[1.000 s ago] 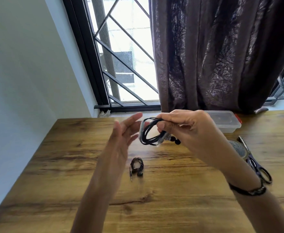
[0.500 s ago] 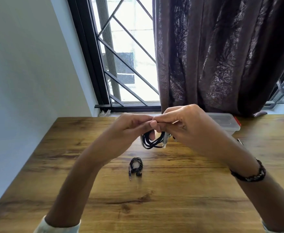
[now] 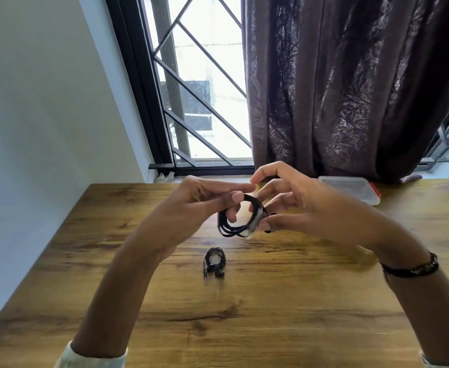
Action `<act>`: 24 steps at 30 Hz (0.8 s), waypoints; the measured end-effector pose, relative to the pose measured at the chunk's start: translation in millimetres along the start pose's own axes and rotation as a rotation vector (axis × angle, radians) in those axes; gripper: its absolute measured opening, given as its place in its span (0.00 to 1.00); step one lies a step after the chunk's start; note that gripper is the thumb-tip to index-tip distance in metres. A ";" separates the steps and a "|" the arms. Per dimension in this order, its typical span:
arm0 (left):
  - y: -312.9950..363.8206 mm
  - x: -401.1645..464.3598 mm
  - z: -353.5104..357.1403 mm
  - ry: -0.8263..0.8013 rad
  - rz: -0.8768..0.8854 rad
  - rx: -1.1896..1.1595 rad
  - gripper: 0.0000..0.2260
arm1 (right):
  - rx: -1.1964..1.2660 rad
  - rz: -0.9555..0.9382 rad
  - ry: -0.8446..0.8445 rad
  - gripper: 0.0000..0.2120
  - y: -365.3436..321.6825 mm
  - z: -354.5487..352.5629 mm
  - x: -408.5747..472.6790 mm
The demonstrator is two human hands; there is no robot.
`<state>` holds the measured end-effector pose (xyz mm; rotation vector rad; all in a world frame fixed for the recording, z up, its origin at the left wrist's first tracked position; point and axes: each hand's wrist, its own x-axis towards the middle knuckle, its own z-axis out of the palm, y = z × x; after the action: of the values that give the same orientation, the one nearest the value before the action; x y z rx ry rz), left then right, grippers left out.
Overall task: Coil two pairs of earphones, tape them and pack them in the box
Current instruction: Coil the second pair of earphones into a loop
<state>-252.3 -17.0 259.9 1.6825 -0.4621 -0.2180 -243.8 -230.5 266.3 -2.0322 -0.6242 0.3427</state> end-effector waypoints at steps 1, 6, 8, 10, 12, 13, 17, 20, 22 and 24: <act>0.6 -0.5 -1.3 -0.003 -0.001 -0.005 0.16 | -0.029 -0.004 0.003 0.22 0.9 -0.8 0.3; 0.1 -1.6 -4.8 -0.037 -0.003 0.020 0.16 | -0.065 -0.015 0.031 0.12 3.7 -8.4 1.5; -2.3 -3.0 -4.6 -0.040 0.008 0.042 0.17 | -0.107 -0.044 0.102 0.07 2.6 -13.1 2.4; -3.2 -4.6 -3.8 -0.051 0.024 0.081 0.17 | -0.096 -0.062 0.150 0.05 -0.8 -16.6 2.1; -4.0 -5.1 -3.2 -0.058 0.031 0.120 0.15 | -0.052 -0.080 0.169 0.06 -3.2 -19.5 0.0; -4.6 -4.9 -3.2 -0.047 0.031 0.132 0.14 | -0.042 -0.090 0.178 0.07 -3.6 -20.3 -1.4; -6.2 -3.3 -4.4 0.032 0.038 0.142 0.14 | 0.034 -0.103 0.190 0.09 -3.9 -17.2 -8.2; -5.9 -1.4 -2.9 0.092 0.049 0.102 0.14 | 0.202 -0.097 0.204 0.09 -4.9 -2.9 -13.1; -5.5 -0.2 -1.3 0.126 0.062 0.100 0.14 | 0.282 -0.094 0.245 0.08 -4.5 15.0 -13.5; -3.7 0.5 0.9 0.143 0.082 0.121 0.14 | 0.373 -0.098 0.311 0.09 -2.9 34.9 -11.6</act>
<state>-251.6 -17.6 256.3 1.7796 -0.4429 -0.0099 -270.9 -210.7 250.8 -1.6455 -0.4270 0.0725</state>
